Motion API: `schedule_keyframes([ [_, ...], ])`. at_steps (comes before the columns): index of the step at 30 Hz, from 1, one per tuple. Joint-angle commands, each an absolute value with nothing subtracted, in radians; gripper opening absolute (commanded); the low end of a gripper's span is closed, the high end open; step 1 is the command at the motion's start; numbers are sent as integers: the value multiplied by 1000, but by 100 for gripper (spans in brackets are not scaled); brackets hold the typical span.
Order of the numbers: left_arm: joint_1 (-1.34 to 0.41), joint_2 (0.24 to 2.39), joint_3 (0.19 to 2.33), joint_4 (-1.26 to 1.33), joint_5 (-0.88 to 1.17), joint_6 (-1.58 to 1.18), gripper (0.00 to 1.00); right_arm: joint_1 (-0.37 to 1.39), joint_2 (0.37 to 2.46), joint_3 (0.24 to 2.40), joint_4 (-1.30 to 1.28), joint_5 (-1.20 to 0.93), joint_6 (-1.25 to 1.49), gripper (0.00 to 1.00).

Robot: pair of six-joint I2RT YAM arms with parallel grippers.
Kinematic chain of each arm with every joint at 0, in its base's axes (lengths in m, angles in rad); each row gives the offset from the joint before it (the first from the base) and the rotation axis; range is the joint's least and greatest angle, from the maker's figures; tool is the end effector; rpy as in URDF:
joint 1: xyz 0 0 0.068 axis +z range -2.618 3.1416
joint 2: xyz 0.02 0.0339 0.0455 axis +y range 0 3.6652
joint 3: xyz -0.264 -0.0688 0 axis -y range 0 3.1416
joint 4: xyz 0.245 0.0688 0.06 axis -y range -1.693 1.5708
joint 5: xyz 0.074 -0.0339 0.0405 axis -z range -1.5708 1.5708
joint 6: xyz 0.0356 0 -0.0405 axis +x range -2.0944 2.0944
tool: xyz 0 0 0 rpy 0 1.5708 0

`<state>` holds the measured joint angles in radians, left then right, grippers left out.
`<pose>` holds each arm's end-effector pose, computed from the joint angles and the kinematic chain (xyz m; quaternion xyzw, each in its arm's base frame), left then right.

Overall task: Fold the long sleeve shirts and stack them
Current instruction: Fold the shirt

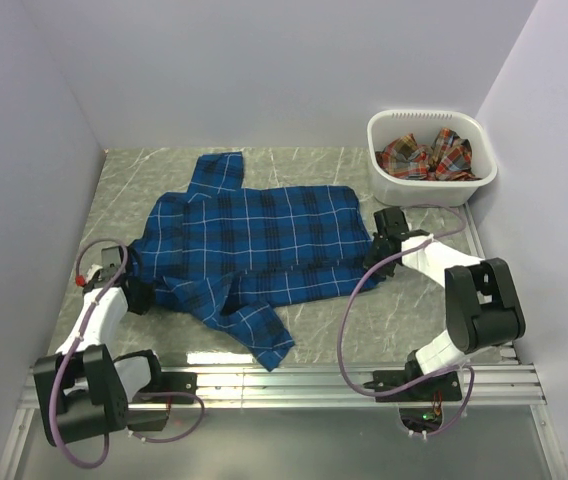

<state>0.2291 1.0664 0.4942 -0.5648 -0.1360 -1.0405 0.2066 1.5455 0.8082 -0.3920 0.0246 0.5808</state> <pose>0.1711 0.0449 0.1633 -0.5896 0.7758 -0.0238 0.2235 0.2760 0.0570 0.1580 0.1841 0.9581 0.0729 0.2068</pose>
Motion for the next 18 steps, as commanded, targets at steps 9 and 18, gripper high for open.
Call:
schedule_keyframes([
  [9,351,1068,537,-659,-51,-1040,1,60,1404,681,-350,-37,644,0],
  [18,380,966,592,-755,-51,-1045,10,38,1377,652,-359,-17,655,2],
])
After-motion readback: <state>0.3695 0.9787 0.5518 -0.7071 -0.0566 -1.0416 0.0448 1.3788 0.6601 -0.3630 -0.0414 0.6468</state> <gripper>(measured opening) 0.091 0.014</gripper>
